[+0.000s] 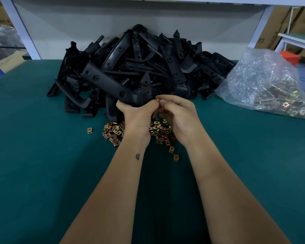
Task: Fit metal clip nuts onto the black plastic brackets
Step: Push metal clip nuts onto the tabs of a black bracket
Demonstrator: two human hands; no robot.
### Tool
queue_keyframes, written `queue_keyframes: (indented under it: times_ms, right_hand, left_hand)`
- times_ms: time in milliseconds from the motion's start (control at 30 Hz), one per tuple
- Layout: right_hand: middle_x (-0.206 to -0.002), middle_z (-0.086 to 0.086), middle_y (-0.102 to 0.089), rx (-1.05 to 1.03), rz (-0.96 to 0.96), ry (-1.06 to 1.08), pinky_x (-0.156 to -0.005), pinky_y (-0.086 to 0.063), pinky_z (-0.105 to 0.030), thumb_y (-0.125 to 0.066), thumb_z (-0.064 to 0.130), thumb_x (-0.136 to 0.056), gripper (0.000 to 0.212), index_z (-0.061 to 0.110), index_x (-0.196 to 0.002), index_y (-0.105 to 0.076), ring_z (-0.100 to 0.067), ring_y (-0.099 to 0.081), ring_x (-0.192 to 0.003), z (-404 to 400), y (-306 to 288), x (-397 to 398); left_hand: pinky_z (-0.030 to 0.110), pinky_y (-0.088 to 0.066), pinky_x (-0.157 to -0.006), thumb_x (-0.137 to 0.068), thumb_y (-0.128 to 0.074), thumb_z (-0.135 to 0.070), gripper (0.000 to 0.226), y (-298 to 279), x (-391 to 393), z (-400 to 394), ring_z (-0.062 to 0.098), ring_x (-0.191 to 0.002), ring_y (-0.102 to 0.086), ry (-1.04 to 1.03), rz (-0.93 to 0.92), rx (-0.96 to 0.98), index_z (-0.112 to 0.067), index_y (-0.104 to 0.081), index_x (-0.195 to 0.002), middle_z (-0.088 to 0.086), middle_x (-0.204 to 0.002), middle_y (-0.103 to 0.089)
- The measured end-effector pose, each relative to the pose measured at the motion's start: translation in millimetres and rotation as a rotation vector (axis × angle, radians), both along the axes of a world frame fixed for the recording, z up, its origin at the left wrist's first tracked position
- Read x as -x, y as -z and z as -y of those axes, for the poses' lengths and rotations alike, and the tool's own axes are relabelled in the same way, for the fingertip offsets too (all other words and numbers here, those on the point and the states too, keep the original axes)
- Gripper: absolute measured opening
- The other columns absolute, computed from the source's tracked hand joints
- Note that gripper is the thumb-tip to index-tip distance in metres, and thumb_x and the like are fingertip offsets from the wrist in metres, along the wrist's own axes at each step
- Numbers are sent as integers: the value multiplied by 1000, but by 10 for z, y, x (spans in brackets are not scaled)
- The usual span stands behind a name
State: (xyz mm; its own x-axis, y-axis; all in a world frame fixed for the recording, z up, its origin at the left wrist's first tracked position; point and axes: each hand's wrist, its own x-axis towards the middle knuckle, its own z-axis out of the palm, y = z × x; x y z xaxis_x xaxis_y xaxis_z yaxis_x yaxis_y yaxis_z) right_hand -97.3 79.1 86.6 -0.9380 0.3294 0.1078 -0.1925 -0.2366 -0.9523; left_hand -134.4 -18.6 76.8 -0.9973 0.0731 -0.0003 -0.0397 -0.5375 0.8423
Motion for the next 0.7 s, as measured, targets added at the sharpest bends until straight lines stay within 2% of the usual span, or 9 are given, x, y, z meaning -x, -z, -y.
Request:
queue_keyframes:
  times_ms: [67, 200, 267, 333, 433, 567, 633, 700]
  right_hand:
    - [-75, 0, -73, 1, 11, -22, -64, -53, -19, -58, -4, -91, 22, 11, -89, -75, -7, -66, -67, 1, 5, 2]
    - [-74, -1, -72, 81, 32, -72, -61, -52, -19, -53, -6, -93, 26, 9, -92, -74, -7, -64, -63, -11, 3, -2]
    - [-74, -1, -72, 93, 37, -73, -61, -52, -19, -52, -6, -93, 26, 8, -92, -75, -7, -64, -64, -27, 0, -11]
    - [-74, 0, -70, 96, 42, -30, -61, -52, -19, -52, -5, -94, 25, 7, -94, -74, -7, -63, -65, -49, 1, -16]
    - [-81, -3, -68, 140, 19, 63, -67, -52, -20, -54, -5, -94, 20, 4, -100, -71, -9, -63, -72, -98, 9, -17]
    - [-84, -3, -72, 158, -27, 114, -69, -53, -20, -60, -4, -92, 16, 4, -99, -71, -9, -65, -73, -131, 16, -23]
    - [-83, -2, -73, 157, -43, 112, -69, -53, -20, -62, -2, -91, 13, 5, -97, -72, -8, -65, -73, -134, 15, -23]
    - [-82, -1, -73, 159, -55, 108, -69, -53, -20, -64, 1, -91, 12, 6, -96, -73, -7, -65, -72, -132, 14, -22]
  left_hand:
    - [26, -56, -74, -74, -70, 9, 61, -5, 6, 15, 17, -91, -62, 0, -2, 9, -26, -35, -110, 9, -107, -62]
    - [20, -53, -64, -78, -68, 11, 57, -14, 39, 35, 5, -63, -64, 24, 3, -40, -21, -36, -113, -3, -77, -68]
    - [20, -53, -62, -79, -68, 12, 56, -12, 64, 57, 4, -58, -63, 23, 13, -67, -21, -37, -112, -4, -75, -67]
    - [20, -53, -62, -78, -69, 12, 58, -10, 89, 85, 5, -60, -63, 0, 12, -78, -22, -37, -112, -3, -79, -68]
    - [21, -53, -64, -75, -77, 8, 62, 3, 103, 94, 8, -77, -68, -56, -41, 16, -26, -37, -108, 5, -108, -64]
    - [23, -55, -68, -72, -87, -7, 65, 25, 76, 69, 9, -89, -70, -10, -73, 93, -27, -37, -110, 0, -115, -61]
    - [21, -54, -66, -75, -87, -16, 61, 21, 69, 60, 9, -86, -68, 18, -14, 75, -24, -38, -110, 2, -115, -60]
    - [20, -54, -62, -80, -82, -25, 52, 12, 66, 46, 4, -69, -66, 32, 47, 33, -20, -41, -112, 2, -106, -60]
